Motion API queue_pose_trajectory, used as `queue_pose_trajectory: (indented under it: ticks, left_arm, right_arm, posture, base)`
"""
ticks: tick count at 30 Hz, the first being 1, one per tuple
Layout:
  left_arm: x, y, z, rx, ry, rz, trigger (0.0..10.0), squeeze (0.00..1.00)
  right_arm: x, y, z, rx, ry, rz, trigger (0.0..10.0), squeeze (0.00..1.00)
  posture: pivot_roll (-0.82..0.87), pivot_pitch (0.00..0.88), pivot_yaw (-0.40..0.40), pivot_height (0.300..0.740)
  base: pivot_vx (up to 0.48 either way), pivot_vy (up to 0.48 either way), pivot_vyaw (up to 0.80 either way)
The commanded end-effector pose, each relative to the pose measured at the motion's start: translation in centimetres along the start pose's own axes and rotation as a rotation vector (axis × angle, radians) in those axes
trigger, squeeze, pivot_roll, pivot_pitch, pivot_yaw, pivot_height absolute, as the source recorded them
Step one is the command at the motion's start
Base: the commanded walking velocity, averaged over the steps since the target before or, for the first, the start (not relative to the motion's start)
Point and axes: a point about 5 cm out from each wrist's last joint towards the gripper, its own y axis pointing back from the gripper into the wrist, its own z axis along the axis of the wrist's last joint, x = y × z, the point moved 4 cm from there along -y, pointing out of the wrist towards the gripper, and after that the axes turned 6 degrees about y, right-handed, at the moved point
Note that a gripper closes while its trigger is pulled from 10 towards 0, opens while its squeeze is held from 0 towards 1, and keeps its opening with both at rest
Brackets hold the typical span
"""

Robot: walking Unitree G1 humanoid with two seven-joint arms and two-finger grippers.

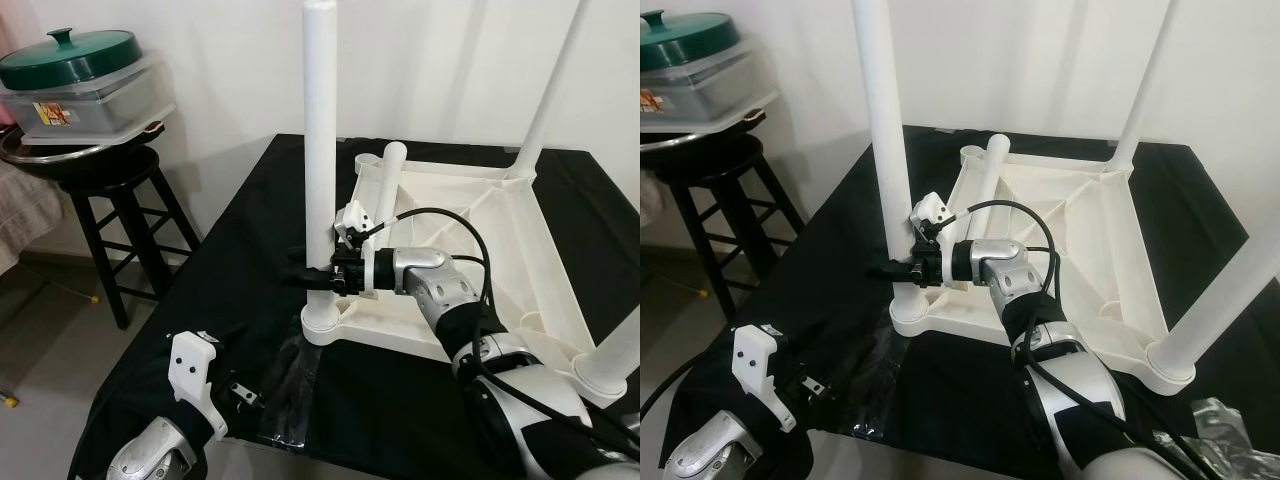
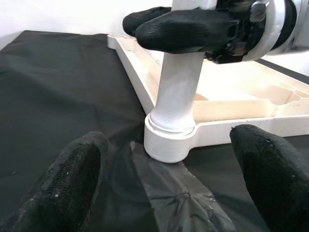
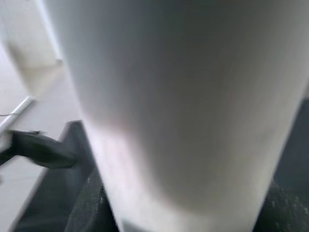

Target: Building children table

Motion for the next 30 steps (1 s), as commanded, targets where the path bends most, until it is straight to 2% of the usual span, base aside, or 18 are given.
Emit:
queue_pose_trajectory:
  ticks: [1,2,3,4,6,8,13,15,16,17,18,19,21,26,27,28,29,30]
  left_arm:
    - [0.2,0.2,-0.2,0.004,0.007,0.011,10.0,0.00]
    - [0.2,0.2,-0.2,0.004,0.007,0.011,10.0,0.00]
    - [0.3,0.3,-0.1,0.002,0.005,0.013,10.0,0.00]
    - [0.3,0.3,0.0,0.001,0.004,0.015,10.0,0.00]
    - [0.3,0.3,0.0,0.001,0.004,0.015,10.0,0.00]
    - [0.4,0.2,0.0,0.003,0.003,0.015,10.0,0.00]
    - [0.2,0.1,-0.1,0.008,0.005,0.006,10.0,0.00]
    - [0.3,0.1,0.0,0.000,0.002,0.019,10.0,0.00]
    - [0.3,0.1,0.0,-0.001,0.002,0.022,10.0,0.00]
    - [0.3,0.1,0.0,-0.001,0.002,0.020,10.0,0.00]
    - [0.3,0.1,0.0,-0.001,0.002,0.020,10.0,0.00]
    - [0.3,0.1,0.0,0.002,0.004,0.016,10.0,0.00]
    - [0.2,0.0,0.0,0.003,0.006,0.011,10.0,0.00]
    - [0.2,0.0,-0.1,0.007,0.008,0.003,10.0,0.00]
    - [0.2,-0.1,-0.1,0.008,0.008,0.003,10.0,0.00]
    - [0.2,-0.1,-0.1,0.008,0.008,0.003,10.0,0.00]
    - [0.2,-0.1,-0.2,0.008,0.008,0.004,10.0,0.00]
    - [0.2,-0.1,-0.2,0.008,0.008,0.004,10.0,0.00]
  right_arm:
    - [-1.7,0.2,-2.5,0.060,-0.102,-0.354,0.0,0.00]
    - [-1.7,0.2,-2.5,0.060,-0.102,-0.354,0.0,0.00]
    - [0.3,-0.1,-4.1,0.082,-0.141,-0.449,0.0,0.00]
    - [3.5,-0.4,-5.5,0.108,-0.159,-0.466,0.0,0.00]
    - [3.5,-0.4,-5.5,0.108,-0.159,-0.466,0.0,0.00]
    - [4.6,-0.7,-5.4,0.090,-0.186,-0.448,0.0,0.00]
    - [5.2,-1.8,-5.7,0.117,-0.183,-0.306,0.0,0.00]
    - [5.3,-2.0,-5.7,0.142,-0.142,-0.298,4.4,0.00]
    - [5.3,-2.0,-5.7,0.151,-0.131,-0.303,4.4,0.00]
    - [5.2,-2.0,-5.4,0.134,-0.150,-0.282,10.0,0.00]
    - [5.2,-2.0,-5.4,0.134,-0.150,-0.282,10.0,0.00]
    - [5.1,-2.2,-4.6,0.107,-0.148,-0.225,10.0,1.00]
    - [5.0,-2.2,-3.8,0.085,-0.146,-0.181,10.0,1.00]
    - [5.2,-1.5,-0.3,-0.001,-0.008,-0.021,10.0,1.00]
    - [5.0,-1.1,0.8,-0.033,0.060,0.077,10.0,0.81]
    - [5.0,-1.1,0.8,-0.033,0.060,0.077,10.0,0.81]
    - [4.8,-0.7,1.4,-0.045,0.091,0.154,10.0,0.18]
    - [4.8,-0.7,1.4,-0.045,0.091,0.154,10.0,0.18]
  posture:
    - [0.02,0.036,-0.015,0.740]
    - [0.02,0.036,-0.015,0.740]
    - [0.00,0.055,-0.001,0.740]
    - [0.00,0.062,0.005,0.740]
    - [0.00,0.062,0.005,0.740]
    - [-0.02,0.042,0.014,0.740]
    - [0.01,0.044,-0.004,0.740]
    - [0.01,0.042,-0.002,0.740]
    - [0.01,0.042,-0.002,0.740]
    - [0.01,0.042,-0.001,0.740]
    - [0.01,0.042,-0.001,0.740]
    - [0.01,0.039,0.004,0.740]
    - [0.01,0.039,0.004,0.740]
    - [0.01,0.031,0.007,0.740]
    - [0.02,0.023,0.004,0.740]
    - [0.02,0.023,0.004,0.740]
    - [0.02,0.018,0.005,0.740]
    - [0.02,0.018,0.005,0.740]
  base:
    - [0.000,0.000,0.00]
    - [0.000,0.000,0.00]
    - [0.000,0.000,0.00]
    - [0.000,0.000,0.00]
    - [0.000,0.000,0.00]
    - [0.000,0.000,0.00]
    - [0.000,0.000,0.00]
    - [0.000,0.000,0.00]
    - [0.000,0.000,0.00]
    - [0.000,0.000,0.00]
    - [0.000,0.000,0.00]
    - [0.000,0.000,0.00]
    - [0.000,0.000,0.00]
    - [0.000,0.000,0.00]
    - [0.000,0.000,0.00]
    - [0.000,0.000,0.00]
    - [0.000,0.000,0.00]
    - [0.000,0.000,0.00]
